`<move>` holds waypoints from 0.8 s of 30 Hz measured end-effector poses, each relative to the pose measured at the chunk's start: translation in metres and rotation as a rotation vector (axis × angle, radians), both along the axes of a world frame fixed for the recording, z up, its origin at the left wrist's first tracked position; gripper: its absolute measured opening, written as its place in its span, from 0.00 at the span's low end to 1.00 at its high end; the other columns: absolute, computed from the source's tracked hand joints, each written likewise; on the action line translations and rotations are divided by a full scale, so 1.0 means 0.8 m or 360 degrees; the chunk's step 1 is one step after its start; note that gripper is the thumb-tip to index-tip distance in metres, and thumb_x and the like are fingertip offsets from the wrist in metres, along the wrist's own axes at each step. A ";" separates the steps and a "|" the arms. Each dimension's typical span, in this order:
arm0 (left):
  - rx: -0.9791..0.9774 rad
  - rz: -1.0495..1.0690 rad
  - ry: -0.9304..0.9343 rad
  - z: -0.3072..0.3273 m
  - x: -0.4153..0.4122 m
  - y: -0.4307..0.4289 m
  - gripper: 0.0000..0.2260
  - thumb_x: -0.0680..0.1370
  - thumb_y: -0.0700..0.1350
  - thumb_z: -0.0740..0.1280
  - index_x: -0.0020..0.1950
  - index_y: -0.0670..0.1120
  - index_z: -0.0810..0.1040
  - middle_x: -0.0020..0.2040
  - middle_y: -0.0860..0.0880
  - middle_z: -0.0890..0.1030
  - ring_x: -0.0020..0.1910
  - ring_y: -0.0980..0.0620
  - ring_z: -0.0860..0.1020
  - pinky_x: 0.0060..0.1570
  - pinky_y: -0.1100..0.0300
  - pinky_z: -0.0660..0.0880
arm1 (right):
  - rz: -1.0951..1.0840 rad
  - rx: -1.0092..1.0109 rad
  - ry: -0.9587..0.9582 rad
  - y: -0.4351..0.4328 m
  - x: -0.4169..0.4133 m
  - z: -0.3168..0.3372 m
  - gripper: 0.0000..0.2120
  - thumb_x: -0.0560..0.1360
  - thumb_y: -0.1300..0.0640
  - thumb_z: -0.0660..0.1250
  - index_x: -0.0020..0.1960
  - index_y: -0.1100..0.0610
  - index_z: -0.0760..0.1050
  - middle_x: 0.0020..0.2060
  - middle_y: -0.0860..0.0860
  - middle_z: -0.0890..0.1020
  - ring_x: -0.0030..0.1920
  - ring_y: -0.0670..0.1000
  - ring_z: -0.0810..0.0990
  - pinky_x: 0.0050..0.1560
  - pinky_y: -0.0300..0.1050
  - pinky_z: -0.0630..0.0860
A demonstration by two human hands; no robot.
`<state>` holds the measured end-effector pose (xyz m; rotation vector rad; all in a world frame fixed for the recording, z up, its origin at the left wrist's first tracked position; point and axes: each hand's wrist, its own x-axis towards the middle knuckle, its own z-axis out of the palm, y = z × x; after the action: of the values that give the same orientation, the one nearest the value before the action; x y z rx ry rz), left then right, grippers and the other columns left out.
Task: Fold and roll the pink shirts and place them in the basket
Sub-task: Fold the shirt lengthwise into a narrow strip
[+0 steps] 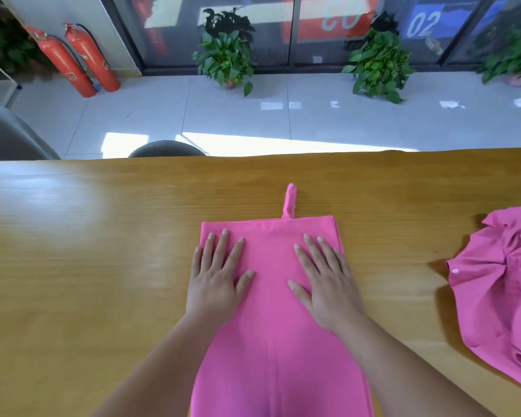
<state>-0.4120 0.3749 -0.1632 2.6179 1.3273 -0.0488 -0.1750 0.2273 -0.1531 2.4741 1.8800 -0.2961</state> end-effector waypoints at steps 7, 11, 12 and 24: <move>-0.0032 0.0119 -0.0127 -0.006 -0.004 0.044 0.30 0.87 0.63 0.50 0.87 0.56 0.50 0.88 0.52 0.45 0.86 0.47 0.40 0.84 0.42 0.47 | -0.0485 0.0085 -0.0029 0.035 0.035 -0.012 0.35 0.87 0.35 0.45 0.87 0.52 0.47 0.86 0.50 0.45 0.86 0.54 0.42 0.84 0.59 0.51; -0.0060 0.0479 -0.0350 0.006 0.008 0.061 0.27 0.85 0.57 0.62 0.83 0.51 0.65 0.83 0.48 0.62 0.82 0.42 0.59 0.79 0.43 0.60 | -0.0837 0.0171 0.0047 0.061 0.047 0.006 0.33 0.84 0.38 0.62 0.83 0.54 0.62 0.82 0.54 0.64 0.80 0.59 0.61 0.76 0.59 0.64; -0.0068 0.0616 -0.0374 0.012 0.012 0.067 0.27 0.83 0.57 0.65 0.81 0.50 0.67 0.79 0.47 0.66 0.78 0.40 0.63 0.76 0.42 0.63 | -0.0920 0.0203 0.0113 0.068 0.050 0.014 0.33 0.81 0.40 0.67 0.81 0.54 0.66 0.78 0.54 0.69 0.75 0.59 0.66 0.72 0.58 0.69; -0.0746 0.1079 -0.0293 0.058 0.022 0.130 0.14 0.78 0.53 0.74 0.37 0.50 0.76 0.36 0.51 0.79 0.45 0.42 0.82 0.52 0.49 0.80 | -0.1273 -0.0187 0.0703 0.114 0.099 0.055 0.10 0.74 0.44 0.78 0.46 0.50 0.83 0.39 0.48 0.83 0.42 0.54 0.81 0.42 0.45 0.74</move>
<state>-0.3940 0.4785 -0.1169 1.6629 1.7923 -0.0110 -0.0961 0.3188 -0.1093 3.1198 0.7798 -0.9881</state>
